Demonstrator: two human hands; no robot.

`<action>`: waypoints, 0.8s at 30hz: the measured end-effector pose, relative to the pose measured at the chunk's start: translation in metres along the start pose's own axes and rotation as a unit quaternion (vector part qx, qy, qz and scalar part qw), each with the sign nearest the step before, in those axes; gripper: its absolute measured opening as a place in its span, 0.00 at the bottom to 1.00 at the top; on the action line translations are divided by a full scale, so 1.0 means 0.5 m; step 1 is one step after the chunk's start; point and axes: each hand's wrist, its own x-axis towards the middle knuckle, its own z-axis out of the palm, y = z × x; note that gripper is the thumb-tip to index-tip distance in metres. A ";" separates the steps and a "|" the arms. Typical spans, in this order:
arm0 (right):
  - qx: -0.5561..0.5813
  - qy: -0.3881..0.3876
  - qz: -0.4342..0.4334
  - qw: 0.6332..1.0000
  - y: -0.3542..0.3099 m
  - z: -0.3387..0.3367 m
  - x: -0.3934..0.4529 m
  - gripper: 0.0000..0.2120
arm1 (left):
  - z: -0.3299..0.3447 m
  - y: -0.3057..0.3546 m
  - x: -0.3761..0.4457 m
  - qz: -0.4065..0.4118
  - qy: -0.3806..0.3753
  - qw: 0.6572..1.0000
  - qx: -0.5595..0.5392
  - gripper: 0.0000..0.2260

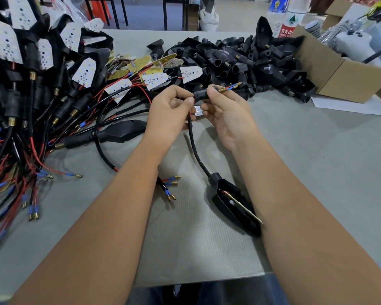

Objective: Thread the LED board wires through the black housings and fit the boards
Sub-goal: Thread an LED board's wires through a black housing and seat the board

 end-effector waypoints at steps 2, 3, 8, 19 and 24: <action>0.003 0.006 0.000 1.000 -0.001 -0.001 0.001 0.03 | -0.001 -0.001 0.003 0.001 -0.005 1.000 0.012 0.07; 0.006 0.011 -0.004 1.000 0.000 -0.002 0.002 0.03 | 0.000 -0.001 0.003 -0.007 -0.012 1.000 0.014 0.06; 0.051 0.060 -0.017 0.997 -0.001 -0.007 0.012 0.05 | 0.000 -0.007 0.007 -0.025 -0.050 0.997 0.053 0.05; -0.041 0.005 -0.037 0.998 0.001 0.001 0.007 0.04 | -0.004 -0.004 0.004 -0.014 -0.032 0.998 0.058 0.09; -0.077 0.028 -0.036 0.996 0.003 0.003 0.010 0.05 | -0.002 0.003 0.002 -0.072 -0.031 0.997 0.007 0.15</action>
